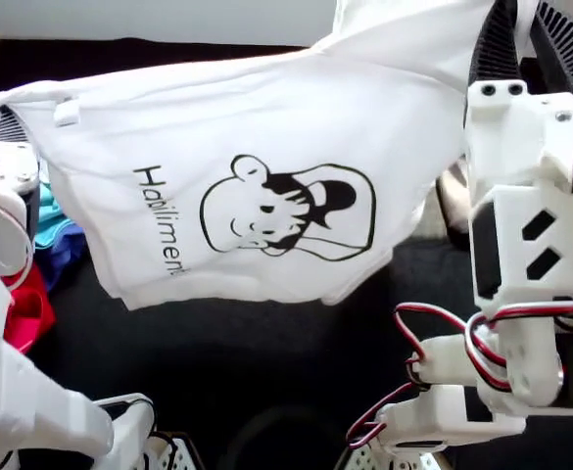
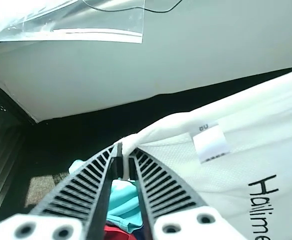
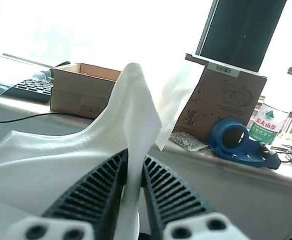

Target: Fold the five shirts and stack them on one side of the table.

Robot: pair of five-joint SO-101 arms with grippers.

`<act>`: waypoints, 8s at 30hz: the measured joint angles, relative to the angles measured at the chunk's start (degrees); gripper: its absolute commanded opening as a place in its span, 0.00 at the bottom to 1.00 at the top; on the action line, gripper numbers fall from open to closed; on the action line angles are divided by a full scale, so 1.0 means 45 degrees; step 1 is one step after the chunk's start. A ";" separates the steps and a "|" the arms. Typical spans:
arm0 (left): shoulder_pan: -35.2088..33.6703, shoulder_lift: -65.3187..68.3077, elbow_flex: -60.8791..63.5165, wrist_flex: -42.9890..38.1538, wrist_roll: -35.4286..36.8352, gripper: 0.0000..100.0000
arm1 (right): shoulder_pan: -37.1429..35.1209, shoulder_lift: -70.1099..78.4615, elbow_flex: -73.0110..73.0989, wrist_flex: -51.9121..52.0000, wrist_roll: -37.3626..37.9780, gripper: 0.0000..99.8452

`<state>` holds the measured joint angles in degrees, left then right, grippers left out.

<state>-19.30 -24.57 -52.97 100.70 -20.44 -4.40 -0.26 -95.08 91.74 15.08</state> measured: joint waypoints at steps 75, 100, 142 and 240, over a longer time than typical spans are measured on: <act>0.0586 1.5297 -0.2598 -0.0860 -0.1250 0.01 | 0.0078 1.5570 -0.0156 -0.4220 0.0039 0.01; 0.0840 0.7834 0.9827 0.0059 -0.1250 0.01 | 0.0977 1.2308 -0.0156 0.1973 0.0039 0.01; 0.1856 0.4337 2.0747 -0.3380 -0.2305 0.01 | 0.2637 -0.8342 3.0261 -0.4161 0.2266 0.01; 0.2012 1.1487 1.1468 -0.3653 0.1328 0.01 | 0.1153 0.9045 1.4984 -0.7013 0.2051 0.01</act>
<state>-10.24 27.12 -1.36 84.26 -14.46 0.79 40.44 -27.65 60.18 24.31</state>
